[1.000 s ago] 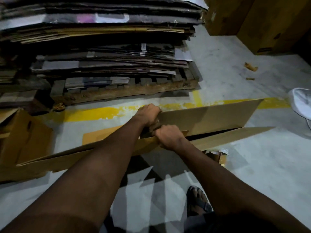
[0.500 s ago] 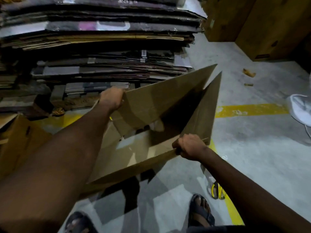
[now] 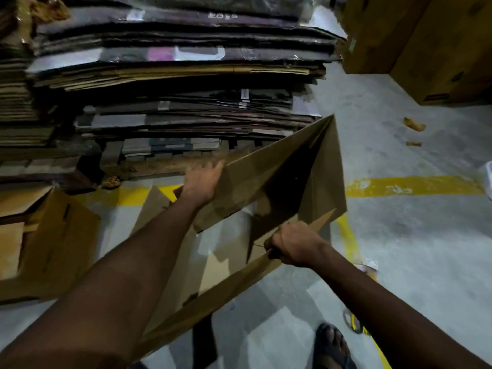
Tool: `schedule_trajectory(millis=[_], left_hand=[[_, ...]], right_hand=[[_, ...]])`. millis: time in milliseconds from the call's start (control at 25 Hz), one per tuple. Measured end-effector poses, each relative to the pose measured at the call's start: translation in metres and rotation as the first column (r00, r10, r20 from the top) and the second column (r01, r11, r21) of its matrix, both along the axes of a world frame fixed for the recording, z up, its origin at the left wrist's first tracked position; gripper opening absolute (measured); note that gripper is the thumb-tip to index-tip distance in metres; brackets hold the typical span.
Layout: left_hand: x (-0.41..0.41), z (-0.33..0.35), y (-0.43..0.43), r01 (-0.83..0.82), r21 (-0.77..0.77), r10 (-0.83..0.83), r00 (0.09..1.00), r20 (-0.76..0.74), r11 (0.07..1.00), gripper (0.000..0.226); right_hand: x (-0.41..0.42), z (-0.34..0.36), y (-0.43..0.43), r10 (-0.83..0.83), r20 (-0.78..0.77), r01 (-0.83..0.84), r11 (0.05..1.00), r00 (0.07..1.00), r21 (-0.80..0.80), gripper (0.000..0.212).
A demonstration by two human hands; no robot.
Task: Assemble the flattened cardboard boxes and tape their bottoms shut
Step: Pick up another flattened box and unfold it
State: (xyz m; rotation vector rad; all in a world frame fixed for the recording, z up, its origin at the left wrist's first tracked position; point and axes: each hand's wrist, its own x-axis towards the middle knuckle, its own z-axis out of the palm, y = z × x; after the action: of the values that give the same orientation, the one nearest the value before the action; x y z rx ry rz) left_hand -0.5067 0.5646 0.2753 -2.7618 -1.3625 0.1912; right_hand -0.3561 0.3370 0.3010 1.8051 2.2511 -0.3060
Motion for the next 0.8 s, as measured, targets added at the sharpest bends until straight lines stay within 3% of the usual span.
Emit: schedule_trajectory(millis=[200,320,440,560,680,800], left_hand=[[0.051,0.007,-0.028,0.138,0.030,-0.141,0.986,0.089,0.990,0.043],[0.030,0.005,-0.008,0.058,0.027,-0.061,0.993,0.104,0.998,0.035],[0.000,0.004,0.017,-0.051,0.051,0.052,0.999,-0.007,0.997,0.039],[-0.013,-0.001,0.031,-0.092,0.102,0.101,0.991,-0.086,0.991,0.043],[-0.018,-0.005,0.040,-0.126,0.112,0.134,0.989,-0.066,0.986,0.040],[-0.025,-0.012,0.044,-0.210,0.174,0.230,0.967,-0.109,0.962,0.058]], right_hand=[[-0.002,-0.003,-0.010,0.039,-0.016,-0.039,0.999,0.999,-0.026,0.027],[0.019,-0.007,-0.021,-0.012,-0.012,0.011,0.995,1.000,-0.095,0.036],[0.025,-0.007,-0.027,-0.049,0.001,0.048,0.978,0.999,-0.204,0.042],[0.017,-0.006,-0.025,-0.049,-0.102,0.030,0.984,0.994,-0.177,0.039],[0.019,-0.004,-0.023,-0.047,-0.141,0.034,0.995,0.989,-0.093,0.032],[0.027,-0.002,-0.028,-0.037,-0.140,0.036,0.999,0.989,-0.013,0.031]])
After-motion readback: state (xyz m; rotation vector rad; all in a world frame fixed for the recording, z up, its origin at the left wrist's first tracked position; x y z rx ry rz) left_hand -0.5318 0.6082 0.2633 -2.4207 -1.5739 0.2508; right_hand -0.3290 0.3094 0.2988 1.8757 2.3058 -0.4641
